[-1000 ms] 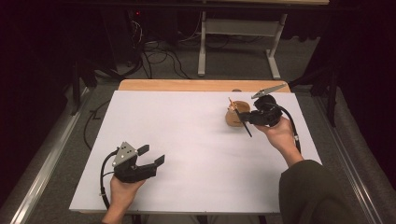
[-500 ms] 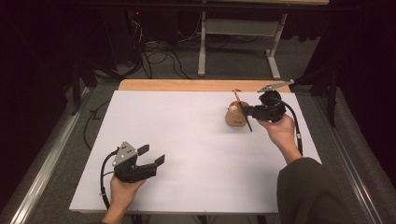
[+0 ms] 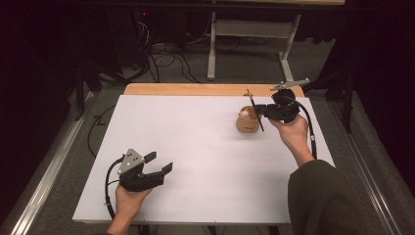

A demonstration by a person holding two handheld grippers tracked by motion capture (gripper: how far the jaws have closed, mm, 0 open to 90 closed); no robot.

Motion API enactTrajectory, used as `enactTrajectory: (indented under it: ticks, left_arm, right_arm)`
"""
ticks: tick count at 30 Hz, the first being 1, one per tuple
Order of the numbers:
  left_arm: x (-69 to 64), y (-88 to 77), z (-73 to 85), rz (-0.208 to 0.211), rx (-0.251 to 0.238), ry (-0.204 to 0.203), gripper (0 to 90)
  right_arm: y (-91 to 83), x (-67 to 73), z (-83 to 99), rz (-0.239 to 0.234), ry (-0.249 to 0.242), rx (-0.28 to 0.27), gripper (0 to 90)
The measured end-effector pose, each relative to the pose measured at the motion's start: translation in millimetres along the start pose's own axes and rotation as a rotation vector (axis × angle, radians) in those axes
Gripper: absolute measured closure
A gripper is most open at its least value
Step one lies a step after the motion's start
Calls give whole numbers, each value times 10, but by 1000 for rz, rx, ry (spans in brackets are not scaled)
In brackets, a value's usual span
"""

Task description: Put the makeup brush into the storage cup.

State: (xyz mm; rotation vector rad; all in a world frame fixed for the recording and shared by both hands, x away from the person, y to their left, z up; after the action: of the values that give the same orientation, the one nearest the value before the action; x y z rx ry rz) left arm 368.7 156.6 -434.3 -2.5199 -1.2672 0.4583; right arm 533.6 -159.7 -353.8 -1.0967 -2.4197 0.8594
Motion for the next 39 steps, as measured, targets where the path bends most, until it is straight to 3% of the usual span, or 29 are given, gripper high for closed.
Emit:
enactTrajectory:
  ticks: [14, 39]
  left_arm:
    - [3, 1, 3, -1, 2, 0, 275]
    - [-7, 8, 4, 6, 3, 0, 275]
  right_arm:
    - [66, -91, -154, 54, 4, -53, 849]
    - [275, -119, -270, 69, 1, -47, 846]
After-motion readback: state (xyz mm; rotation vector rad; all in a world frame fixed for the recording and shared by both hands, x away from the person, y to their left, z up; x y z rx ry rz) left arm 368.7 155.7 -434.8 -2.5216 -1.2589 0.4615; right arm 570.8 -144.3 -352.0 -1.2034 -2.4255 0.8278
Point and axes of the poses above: each handheld gripper's, and its own axes: y roughly forward along the jaws, z roughly out of its underside, x roughly to its left, the point moved 9 cm from there along y, roughly forward along the jaws, and after that the axes turned 2 degrees about z, right-handed, at the moved point
